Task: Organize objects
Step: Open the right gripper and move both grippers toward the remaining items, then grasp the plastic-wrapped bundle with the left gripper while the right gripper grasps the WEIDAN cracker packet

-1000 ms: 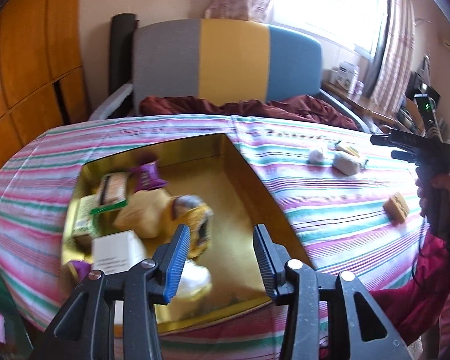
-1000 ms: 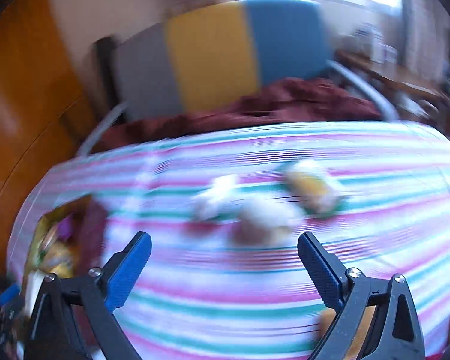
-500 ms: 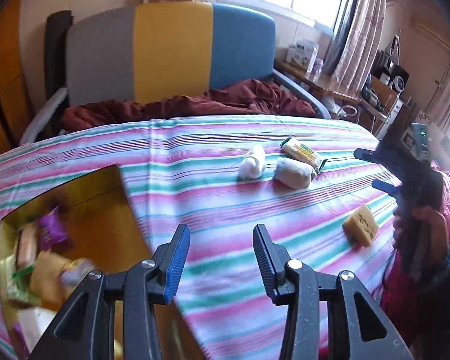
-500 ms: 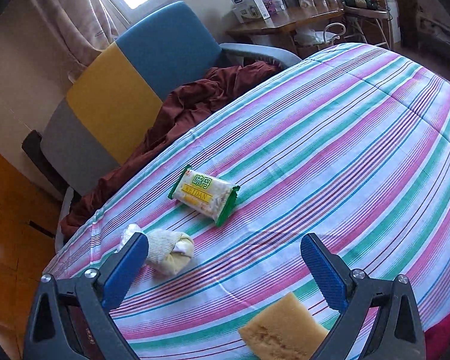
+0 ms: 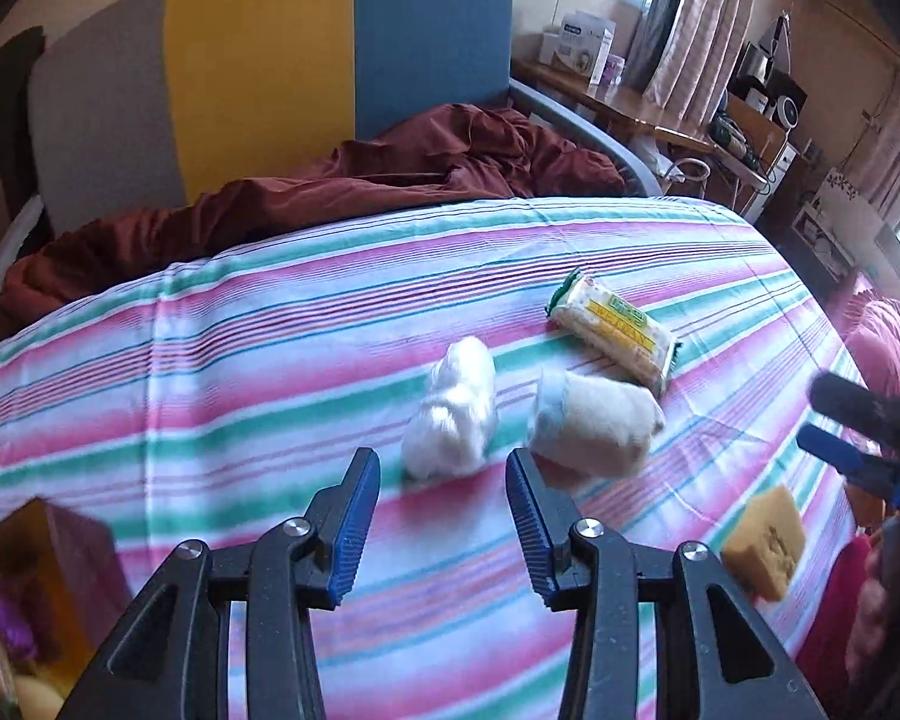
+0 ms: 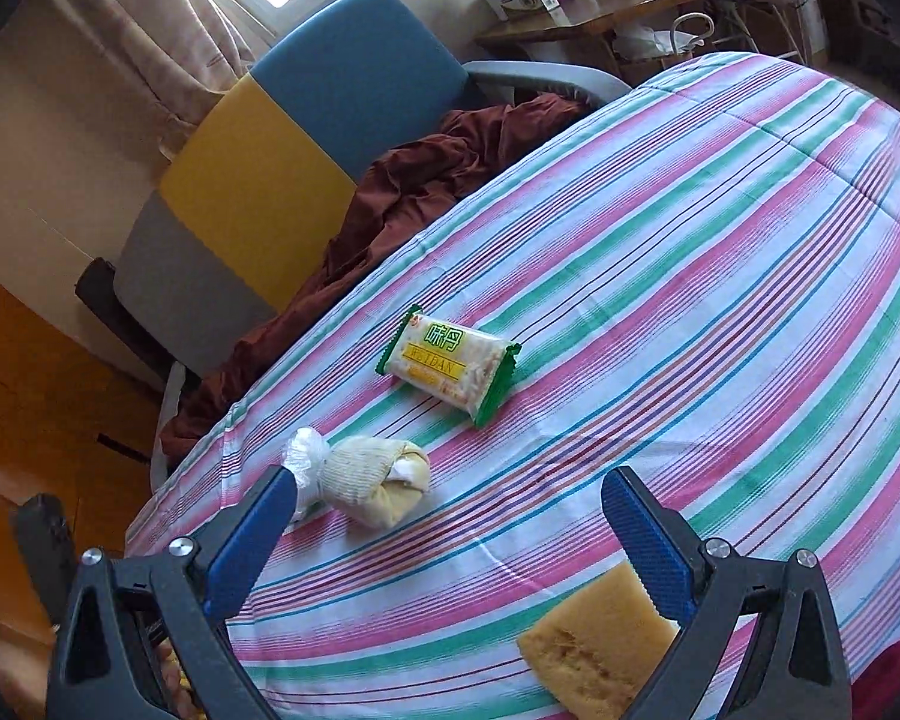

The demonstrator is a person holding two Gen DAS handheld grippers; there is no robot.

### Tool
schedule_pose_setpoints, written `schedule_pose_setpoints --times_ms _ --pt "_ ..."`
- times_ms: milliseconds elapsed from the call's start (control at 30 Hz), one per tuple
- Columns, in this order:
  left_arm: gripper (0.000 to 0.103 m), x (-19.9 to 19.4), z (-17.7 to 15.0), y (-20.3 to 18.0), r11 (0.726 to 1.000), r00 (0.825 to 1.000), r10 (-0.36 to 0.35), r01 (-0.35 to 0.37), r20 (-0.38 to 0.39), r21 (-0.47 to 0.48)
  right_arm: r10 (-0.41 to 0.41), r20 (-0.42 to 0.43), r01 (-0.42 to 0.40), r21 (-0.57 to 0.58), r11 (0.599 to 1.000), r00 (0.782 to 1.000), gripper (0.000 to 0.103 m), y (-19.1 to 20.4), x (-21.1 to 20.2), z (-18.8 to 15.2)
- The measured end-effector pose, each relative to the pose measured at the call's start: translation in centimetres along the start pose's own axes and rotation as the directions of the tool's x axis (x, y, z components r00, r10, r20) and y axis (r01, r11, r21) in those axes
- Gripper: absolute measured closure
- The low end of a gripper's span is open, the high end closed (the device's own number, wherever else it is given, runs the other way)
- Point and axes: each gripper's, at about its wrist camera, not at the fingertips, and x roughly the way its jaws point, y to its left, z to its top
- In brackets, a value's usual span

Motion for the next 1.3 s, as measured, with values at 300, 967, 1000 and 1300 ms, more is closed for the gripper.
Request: schedule_pose_setpoints --times_ms 300,967,1000,1300 --pt "0.059 5.5 3.2 -0.5 1.000 0.998 -0.020 0.020 -0.056 0.009 0.015 -0.037 -0.015 0.000 1.000 0.999 0.001 0.1 0.7 -0.1" --pt "0.070 1.1 -7.5 -1.8 0.996 0.997 0.062 -0.065 -0.053 -0.054 0.009 0.059 -0.017 0.141 0.990 0.998 0.001 -3.2 -0.7 1.5" --pt "0.070 0.6 -8.4 -2.1 0.996 0.997 0.064 -0.067 -0.047 -0.060 0.010 0.061 -0.019 0.149 0.989 0.998 0.001 -3.3 -0.8 1.5" --pt "0.070 -3.1 -15.5 -5.3 0.996 0.993 0.073 -0.076 0.095 0.036 -0.041 0.015 0.039 0.093 0.995 0.999 0.001 -2.4 0.2 0.9"
